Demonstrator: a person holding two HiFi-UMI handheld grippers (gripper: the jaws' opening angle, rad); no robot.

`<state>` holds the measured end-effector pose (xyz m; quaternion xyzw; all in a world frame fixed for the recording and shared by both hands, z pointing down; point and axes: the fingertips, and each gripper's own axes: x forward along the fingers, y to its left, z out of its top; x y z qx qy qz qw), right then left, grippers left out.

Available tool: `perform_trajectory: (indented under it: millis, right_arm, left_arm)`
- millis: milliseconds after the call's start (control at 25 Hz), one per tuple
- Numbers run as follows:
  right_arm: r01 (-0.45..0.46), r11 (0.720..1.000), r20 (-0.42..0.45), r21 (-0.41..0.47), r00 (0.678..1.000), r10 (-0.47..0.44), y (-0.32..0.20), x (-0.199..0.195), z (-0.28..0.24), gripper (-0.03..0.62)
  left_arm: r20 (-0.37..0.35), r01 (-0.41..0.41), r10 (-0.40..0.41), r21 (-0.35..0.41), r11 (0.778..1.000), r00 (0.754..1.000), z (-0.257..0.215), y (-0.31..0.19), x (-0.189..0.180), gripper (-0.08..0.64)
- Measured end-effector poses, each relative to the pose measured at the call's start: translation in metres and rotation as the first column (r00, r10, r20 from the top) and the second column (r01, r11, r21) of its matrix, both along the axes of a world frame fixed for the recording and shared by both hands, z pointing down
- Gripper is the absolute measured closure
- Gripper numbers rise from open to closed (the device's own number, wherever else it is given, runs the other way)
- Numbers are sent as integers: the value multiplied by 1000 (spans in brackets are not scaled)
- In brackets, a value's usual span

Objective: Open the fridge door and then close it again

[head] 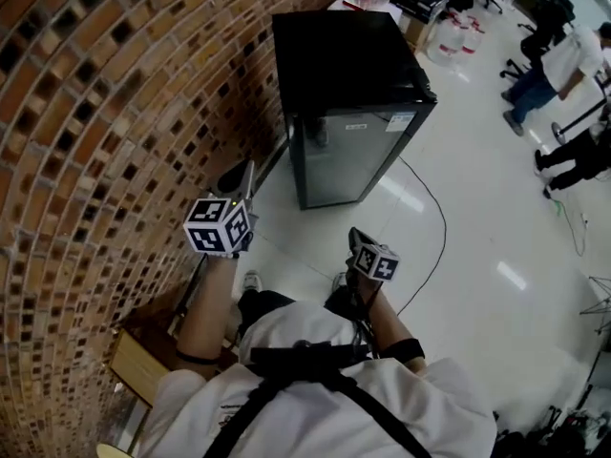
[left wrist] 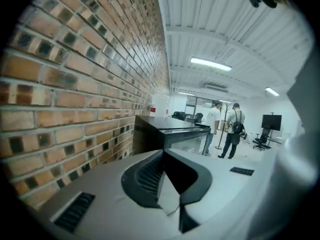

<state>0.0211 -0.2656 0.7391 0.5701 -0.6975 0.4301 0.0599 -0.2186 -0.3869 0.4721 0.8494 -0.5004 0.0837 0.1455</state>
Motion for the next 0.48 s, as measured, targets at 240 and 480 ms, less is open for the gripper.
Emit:
perform_trajectory:
  millis: [240,480]
  right_arm:
    - [-203,979,-4,-20,979,203,5,-77,-5,584]
    - [-206,978,-25,42,978,207,24,-107,-24,584]
  left_arm:
    - [-12,-202,201,-45,978,979,10,-5,-43,558]
    - [-68,-262,256,-90,961,964,47,23,-47,558]
